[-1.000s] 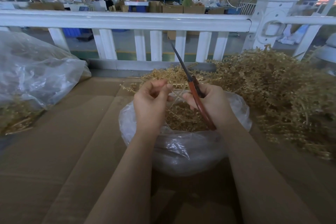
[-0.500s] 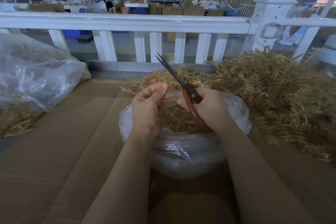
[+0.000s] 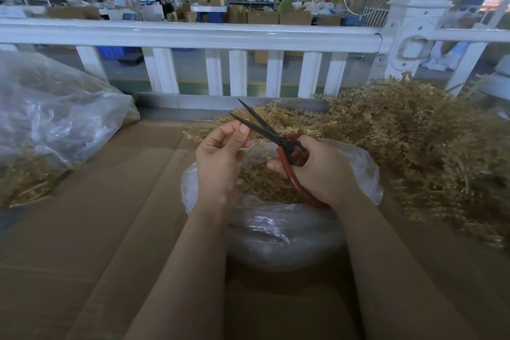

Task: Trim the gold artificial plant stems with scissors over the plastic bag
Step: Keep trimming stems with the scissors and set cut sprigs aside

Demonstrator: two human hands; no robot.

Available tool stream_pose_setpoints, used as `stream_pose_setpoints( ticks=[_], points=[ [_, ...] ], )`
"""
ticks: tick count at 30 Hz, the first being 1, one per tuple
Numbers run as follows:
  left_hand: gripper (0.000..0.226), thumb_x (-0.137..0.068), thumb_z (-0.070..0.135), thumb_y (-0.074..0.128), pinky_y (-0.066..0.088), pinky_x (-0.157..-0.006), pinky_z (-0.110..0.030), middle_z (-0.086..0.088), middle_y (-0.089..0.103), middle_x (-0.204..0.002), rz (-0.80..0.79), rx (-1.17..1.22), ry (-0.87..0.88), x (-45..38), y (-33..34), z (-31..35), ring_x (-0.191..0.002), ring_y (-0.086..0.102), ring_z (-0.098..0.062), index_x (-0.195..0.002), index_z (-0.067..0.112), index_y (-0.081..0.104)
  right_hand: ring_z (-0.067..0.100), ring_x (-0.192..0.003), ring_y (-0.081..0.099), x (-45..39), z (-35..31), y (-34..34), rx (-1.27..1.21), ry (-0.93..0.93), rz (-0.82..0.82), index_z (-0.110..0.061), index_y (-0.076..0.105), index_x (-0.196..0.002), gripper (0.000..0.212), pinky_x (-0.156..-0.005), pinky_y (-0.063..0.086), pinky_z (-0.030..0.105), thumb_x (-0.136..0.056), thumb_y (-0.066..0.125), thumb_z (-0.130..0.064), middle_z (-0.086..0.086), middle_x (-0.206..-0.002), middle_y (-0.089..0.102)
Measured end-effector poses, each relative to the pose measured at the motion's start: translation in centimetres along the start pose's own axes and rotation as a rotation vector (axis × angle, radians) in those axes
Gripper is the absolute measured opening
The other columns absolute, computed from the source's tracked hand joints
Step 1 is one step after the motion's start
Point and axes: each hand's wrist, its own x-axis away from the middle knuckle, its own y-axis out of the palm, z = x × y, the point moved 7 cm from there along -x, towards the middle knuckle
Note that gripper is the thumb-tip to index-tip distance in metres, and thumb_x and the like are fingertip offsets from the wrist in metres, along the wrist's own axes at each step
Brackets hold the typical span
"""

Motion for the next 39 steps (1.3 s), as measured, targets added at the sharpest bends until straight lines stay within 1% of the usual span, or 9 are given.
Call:
stream_pose_setpoints(
  ticks=[3,5,8,13,18,23,27,31,39],
  points=[
    [0.006,-0.094,0.010,0.062,0.049,-0.069,-0.023,-0.001,0.065,-0.077,-0.063,0.003,-0.009,0.2,0.5,0.2,-0.072,0.059,-0.012,-0.093,0.005,0.066,-0.011,-0.080,0.058,0.0,0.0,0.0,-0.014,0.000,-0.014,-0.039,0.059,-0.094,0.054,-0.058,0.036,0.014,-0.068,0.061,-0.086,-0.022,-0.079,0.064],
    [0.015,-0.097,0.008,0.058,0.052,-0.074,-0.023,-0.002,0.069,-0.083,-0.080,0.007,-0.022,0.4,0.8,0.3,-0.079,0.064,-0.013,-0.085,0.013,0.065,-0.016,-0.085,0.054,0.1,-0.1,-0.1,-0.015,-0.024,-0.012,-0.038,0.057,-0.090,0.050,-0.057,0.034,0.013,-0.069,0.062,-0.084,-0.032,-0.087,0.061],
    [0.019,-0.097,0.004,0.055,0.053,-0.073,-0.022,0.000,0.072,-0.088,-0.076,0.027,-0.011,0.5,0.9,0.5,-0.082,0.067,-0.012,-0.082,0.014,0.063,-0.017,-0.089,0.053,0.2,-0.6,-0.2,0.024,-0.074,0.020,-0.040,0.055,-0.087,0.050,-0.057,0.033,0.012,-0.067,0.059,-0.086,-0.023,-0.078,0.063],
    [0.019,-0.096,0.002,0.056,0.054,-0.072,-0.022,0.002,0.073,-0.087,-0.079,0.025,-0.008,0.6,1.0,0.8,-0.081,0.070,-0.011,-0.083,0.014,0.064,-0.016,-0.087,0.052,0.2,-0.8,-0.2,0.053,-0.100,0.047,-0.042,0.054,-0.085,0.051,-0.057,0.032,0.012,-0.066,0.056,-0.089,-0.024,-0.075,0.060],
    [0.019,-0.097,0.003,0.056,0.054,-0.081,-0.027,-0.004,0.073,-0.093,-0.102,-0.064,-0.021,0.7,1.3,0.6,-0.088,0.069,-0.015,-0.084,0.012,0.066,-0.017,-0.082,0.053,0.1,-0.9,-0.4,0.043,-0.079,0.052,-0.047,0.048,-0.077,0.046,-0.055,0.032,0.015,-0.064,0.056,-0.090,-0.043,-0.086,0.055],
    [0.019,-0.096,0.004,0.057,0.054,-0.081,-0.028,-0.005,0.074,-0.092,-0.083,-0.037,-0.031,0.8,1.3,0.6,-0.086,0.071,-0.016,-0.085,0.014,0.068,-0.011,-0.065,0.054,0.2,-1.3,-0.8,0.108,-0.085,0.111,-0.048,0.047,-0.073,0.046,-0.051,0.031,0.014,-0.062,0.049,-0.093,-0.023,-0.061,0.056],
    [0.021,-0.096,0.002,0.057,0.054,-0.074,-0.024,-0.006,0.074,-0.090,-0.092,-0.003,-0.033,0.9,1.4,0.8,-0.082,0.071,-0.016,-0.083,0.014,0.068,-0.008,-0.059,0.052,0.2,-1.3,-0.8,0.125,-0.092,0.121,-0.043,0.050,-0.071,0.053,-0.050,0.032,0.017,-0.062,0.047,-0.095,-0.019,-0.058,0.056],
    [0.017,-0.096,0.004,0.058,0.055,-0.077,-0.025,-0.005,0.074,-0.091,-0.095,0.008,-0.053,0.9,1.3,0.6,-0.084,0.071,-0.017,-0.084,0.013,0.067,-0.004,-0.060,0.055,0.1,-1.0,-0.5,0.120,-0.089,0.112,-0.035,0.058,-0.076,0.064,-0.050,0.038,0.021,-0.061,0.048,-0.096,-0.015,-0.060,0.059],
    [0.018,-0.096,0.004,0.059,0.055,-0.076,-0.025,-0.006,0.073,-0.090,-0.092,0.014,-0.055,1.0,1.5,0.7,-0.083,0.069,-0.017,-0.082,0.013,0.066,-0.001,-0.056,0.057,-0.1,-0.7,-0.5,0.120,-0.070,0.097,-0.030,0.060,-0.072,0.075,-0.049,0.040,0.020,-0.056,0.044,-0.101,-0.015,-0.058,0.059]
  ],
)
